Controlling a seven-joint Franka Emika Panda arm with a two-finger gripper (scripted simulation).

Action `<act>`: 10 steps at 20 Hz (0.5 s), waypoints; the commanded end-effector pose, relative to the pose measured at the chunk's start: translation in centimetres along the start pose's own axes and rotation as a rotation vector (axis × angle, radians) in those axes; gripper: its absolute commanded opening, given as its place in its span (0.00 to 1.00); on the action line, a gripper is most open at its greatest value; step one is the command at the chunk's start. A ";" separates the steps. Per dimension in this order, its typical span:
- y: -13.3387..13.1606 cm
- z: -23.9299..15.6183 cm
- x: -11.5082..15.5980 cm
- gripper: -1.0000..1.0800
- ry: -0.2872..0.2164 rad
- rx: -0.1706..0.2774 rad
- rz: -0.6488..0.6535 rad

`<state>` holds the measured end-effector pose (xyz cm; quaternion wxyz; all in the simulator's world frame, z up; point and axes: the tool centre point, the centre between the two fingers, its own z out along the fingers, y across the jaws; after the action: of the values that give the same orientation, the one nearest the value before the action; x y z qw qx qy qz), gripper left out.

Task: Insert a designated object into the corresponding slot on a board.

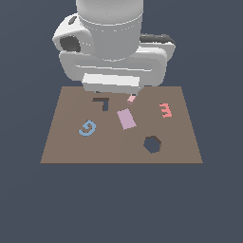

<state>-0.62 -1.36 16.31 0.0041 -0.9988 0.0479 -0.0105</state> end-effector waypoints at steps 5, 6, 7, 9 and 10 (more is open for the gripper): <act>-0.2 2.3 -2.2 0.96 -0.004 -0.003 0.086; -0.3 2.8 -2.6 0.96 -0.005 -0.004 0.104; -0.4 3.3 -3.1 0.96 -0.006 -0.004 0.123; -0.6 4.3 -4.1 0.96 -0.007 -0.006 0.164; -0.7 4.9 -4.7 0.96 -0.008 -0.007 0.186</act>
<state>-4.30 -0.47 12.17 0.0024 -0.9921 0.1249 -0.0068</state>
